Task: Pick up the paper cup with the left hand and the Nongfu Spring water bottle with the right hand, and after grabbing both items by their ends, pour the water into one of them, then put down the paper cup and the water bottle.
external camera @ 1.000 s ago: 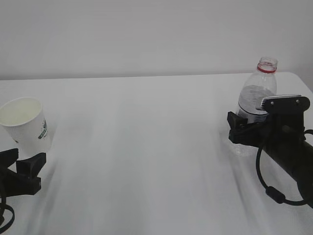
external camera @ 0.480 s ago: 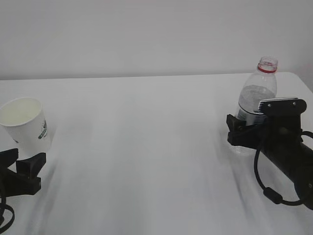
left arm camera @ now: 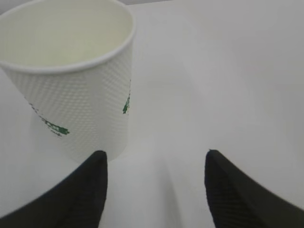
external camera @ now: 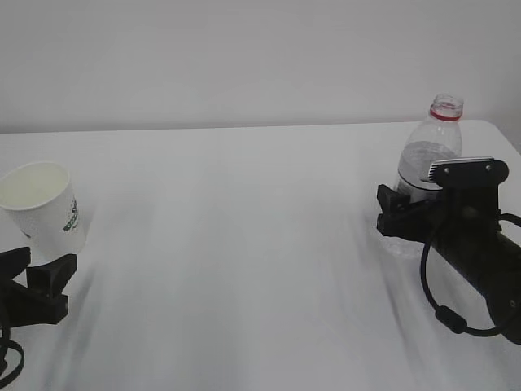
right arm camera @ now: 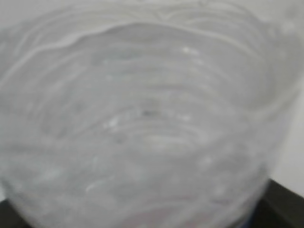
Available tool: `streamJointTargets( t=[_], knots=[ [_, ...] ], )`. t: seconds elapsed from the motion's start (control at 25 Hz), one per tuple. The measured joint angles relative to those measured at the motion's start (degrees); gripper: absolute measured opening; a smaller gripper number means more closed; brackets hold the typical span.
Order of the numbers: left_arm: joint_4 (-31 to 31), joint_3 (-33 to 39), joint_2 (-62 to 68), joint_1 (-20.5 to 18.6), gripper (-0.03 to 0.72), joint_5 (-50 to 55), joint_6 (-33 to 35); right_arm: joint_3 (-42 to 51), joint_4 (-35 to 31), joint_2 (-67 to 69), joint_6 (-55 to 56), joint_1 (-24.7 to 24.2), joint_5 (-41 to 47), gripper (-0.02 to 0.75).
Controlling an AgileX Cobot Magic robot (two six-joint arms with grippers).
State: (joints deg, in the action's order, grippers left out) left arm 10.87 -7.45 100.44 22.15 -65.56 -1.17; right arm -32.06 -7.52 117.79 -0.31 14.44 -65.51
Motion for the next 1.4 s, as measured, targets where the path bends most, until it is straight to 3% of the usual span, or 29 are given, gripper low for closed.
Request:
streamJointTargets(
  t=[0.24,0.6,1.4],
  knots=[
    [0.00,0.00,0.00,0.00,0.461,0.00,0.00,0.00,-0.34,0.00,-0.86,0.00,-0.24,0.531],
    [0.10,0.00,0.00,0.00,0.461,0.00,0.00,0.00,-0.34,0.00,-3.66,0.00,-0.26,0.493],
    [0.10,0.00,0.00,0.00,0.461,0.00,0.00,1.04,0.81,-2.81,-5.22,0.00,2.75,0.475]
  ],
)
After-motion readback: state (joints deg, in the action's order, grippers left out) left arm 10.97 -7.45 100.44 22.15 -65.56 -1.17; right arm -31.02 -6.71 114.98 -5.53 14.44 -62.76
